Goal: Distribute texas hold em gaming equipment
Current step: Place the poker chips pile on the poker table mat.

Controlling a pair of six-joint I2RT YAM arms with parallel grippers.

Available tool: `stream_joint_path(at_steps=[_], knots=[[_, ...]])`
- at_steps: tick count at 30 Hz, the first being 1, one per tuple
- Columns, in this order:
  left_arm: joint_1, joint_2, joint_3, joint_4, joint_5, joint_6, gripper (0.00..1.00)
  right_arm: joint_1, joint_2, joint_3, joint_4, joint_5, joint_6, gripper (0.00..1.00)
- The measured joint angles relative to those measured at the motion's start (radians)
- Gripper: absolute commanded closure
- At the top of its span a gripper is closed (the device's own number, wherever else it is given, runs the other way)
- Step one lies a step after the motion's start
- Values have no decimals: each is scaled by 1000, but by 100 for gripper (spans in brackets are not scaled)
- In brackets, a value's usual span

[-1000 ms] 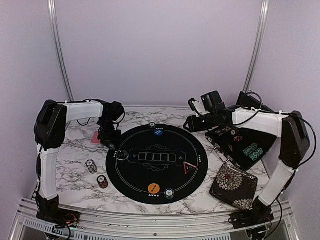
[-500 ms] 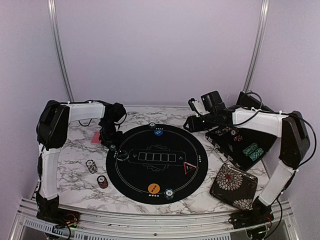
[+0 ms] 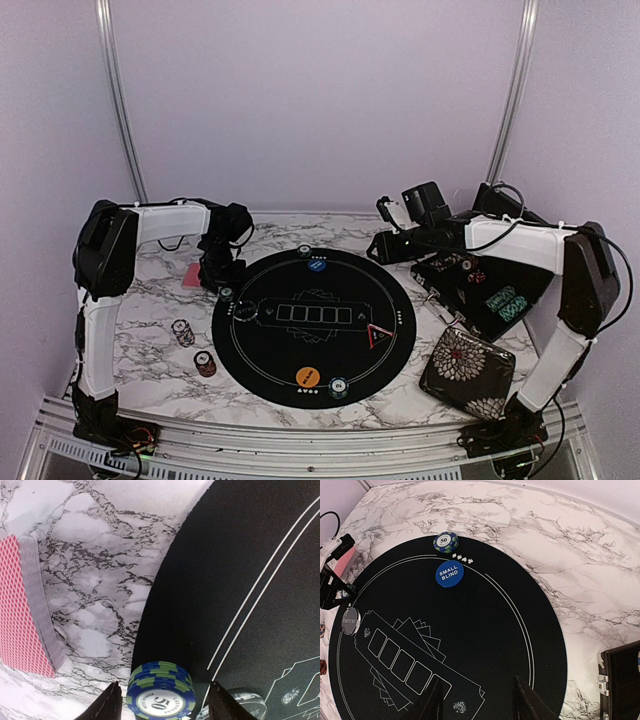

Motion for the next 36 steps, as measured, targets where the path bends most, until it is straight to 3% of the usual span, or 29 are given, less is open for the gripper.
stream_joint_path(at_steps=[21,29,36], knots=[[0,-18,51,-19,-8,2,38,0,0,0,0,1,-2,55],[0,-104,37,-21,-8,-5,37,0,0,0,0,1,-2,56],[0,-229,-64,-23,-8,-31,37,0,0,0,0,1,-2,55]])
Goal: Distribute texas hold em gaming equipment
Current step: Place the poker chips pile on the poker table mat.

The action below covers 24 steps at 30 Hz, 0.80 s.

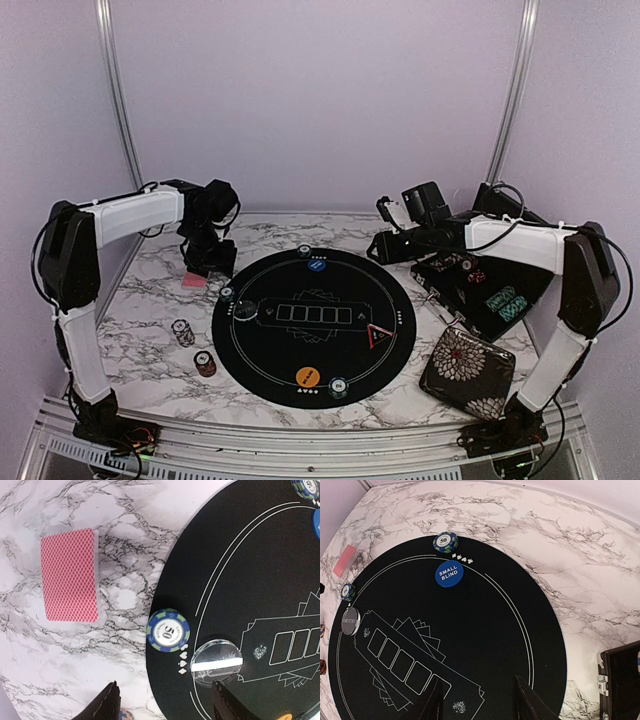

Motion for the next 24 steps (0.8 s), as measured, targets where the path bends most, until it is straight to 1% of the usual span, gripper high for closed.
stream_joint_path(at_steps=[13,24], knots=[[0,-271,-303,-11,-10,-82,37,0,0,0,0,0,0,55],[0,-434,-482,-16,-8,-152,35,0,0,0,0,0,0,55]])
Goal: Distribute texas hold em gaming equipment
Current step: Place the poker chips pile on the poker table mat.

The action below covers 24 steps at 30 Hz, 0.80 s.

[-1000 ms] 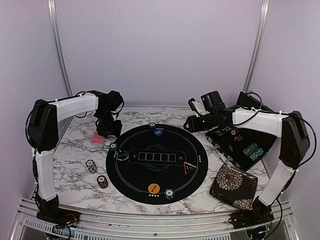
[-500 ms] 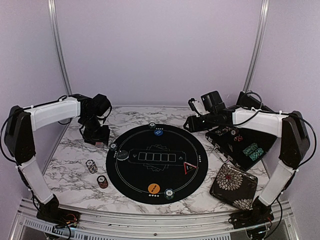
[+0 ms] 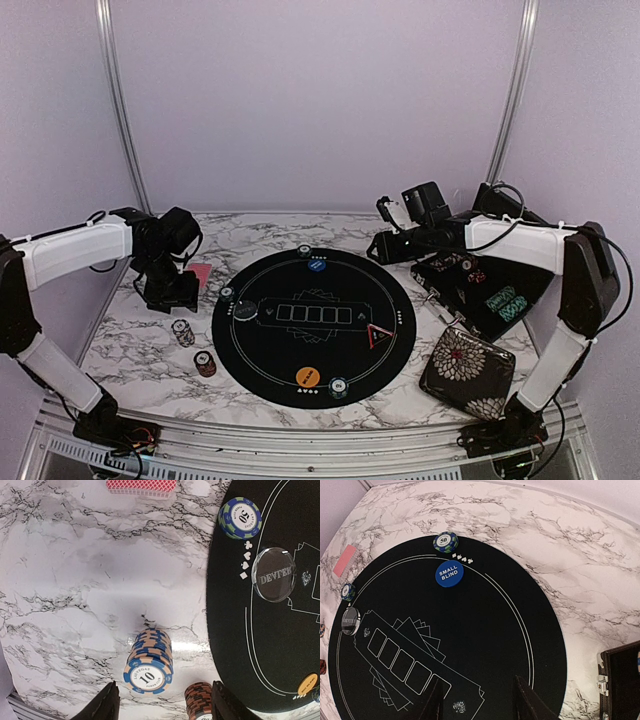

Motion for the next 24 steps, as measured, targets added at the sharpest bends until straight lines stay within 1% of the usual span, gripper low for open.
stream_joint_path(at_steps=[8,24], knots=[[0,-38,-55,0,2,-26,32,0,0,0,0,0,0,56],[2,-6,-95,41,13,-21,27,0,0,0,-1,0,0,55]])
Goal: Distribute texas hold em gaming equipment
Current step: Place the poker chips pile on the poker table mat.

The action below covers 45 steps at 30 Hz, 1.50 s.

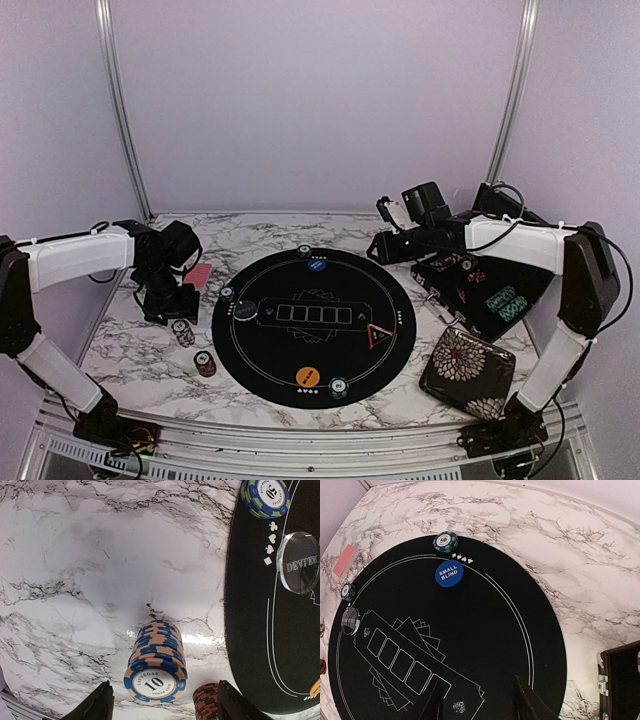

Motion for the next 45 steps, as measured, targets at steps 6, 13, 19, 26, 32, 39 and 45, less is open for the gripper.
stream_joint_path(at_steps=[6,13,19,26,32,39,45], knots=[[10,8,-26,20,9,4,29,0,0,0,0,0,0,55],[21,18,-50,39,21,10,34,0,0,0,0,0,-1,56],[21,33,-54,50,22,17,39,0,0,0,0,1,-3,56],[22,53,-54,57,22,23,42,0,0,0,-1,4,-3,56],[22,62,-54,67,22,26,46,0,0,0,-1,5,-3,56],[22,65,-54,68,22,27,48,0,0,0,-1,5,-3,56],[22,65,-54,68,21,29,50,0,0,0,-1,5,-3,56]])
